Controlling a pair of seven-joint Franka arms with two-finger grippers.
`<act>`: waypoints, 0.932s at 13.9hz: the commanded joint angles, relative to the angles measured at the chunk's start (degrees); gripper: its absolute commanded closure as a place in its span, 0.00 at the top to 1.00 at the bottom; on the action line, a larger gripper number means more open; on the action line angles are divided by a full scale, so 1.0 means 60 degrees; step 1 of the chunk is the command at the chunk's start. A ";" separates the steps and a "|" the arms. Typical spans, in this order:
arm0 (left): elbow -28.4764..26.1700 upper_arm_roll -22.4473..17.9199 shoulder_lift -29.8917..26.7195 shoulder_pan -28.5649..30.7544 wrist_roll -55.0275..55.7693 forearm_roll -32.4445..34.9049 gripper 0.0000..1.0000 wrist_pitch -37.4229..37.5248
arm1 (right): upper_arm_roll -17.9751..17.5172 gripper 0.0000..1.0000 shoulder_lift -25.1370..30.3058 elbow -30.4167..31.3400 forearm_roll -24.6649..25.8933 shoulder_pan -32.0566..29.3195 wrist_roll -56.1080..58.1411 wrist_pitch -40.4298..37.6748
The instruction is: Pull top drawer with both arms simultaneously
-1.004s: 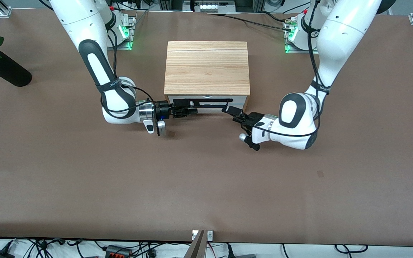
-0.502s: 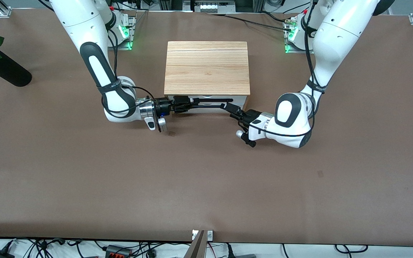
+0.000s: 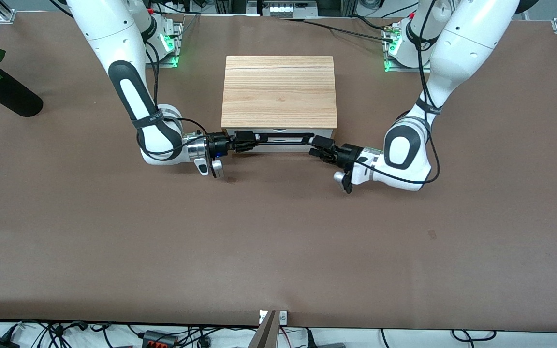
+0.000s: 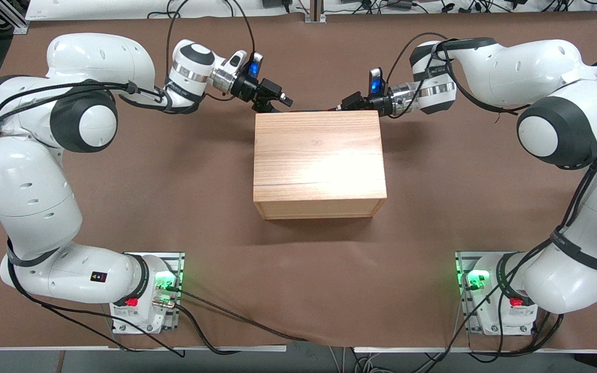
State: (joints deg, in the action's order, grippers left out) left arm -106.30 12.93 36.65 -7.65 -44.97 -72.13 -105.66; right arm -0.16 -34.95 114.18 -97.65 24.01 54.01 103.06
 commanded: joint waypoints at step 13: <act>-0.1091 0.0482 -0.0117 0.0366 -0.1602 -0.1923 0.60 0.0077 | -0.0046 0.00 -0.0078 0.0086 -0.0160 -0.0105 0.0812 -0.0125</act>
State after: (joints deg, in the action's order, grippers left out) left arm -111.20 15.33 36.60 -6.88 -52.08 -82.15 -105.40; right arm -0.21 -35.07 114.16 -98.17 24.00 56.22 102.61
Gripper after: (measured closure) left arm 0.335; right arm 0.899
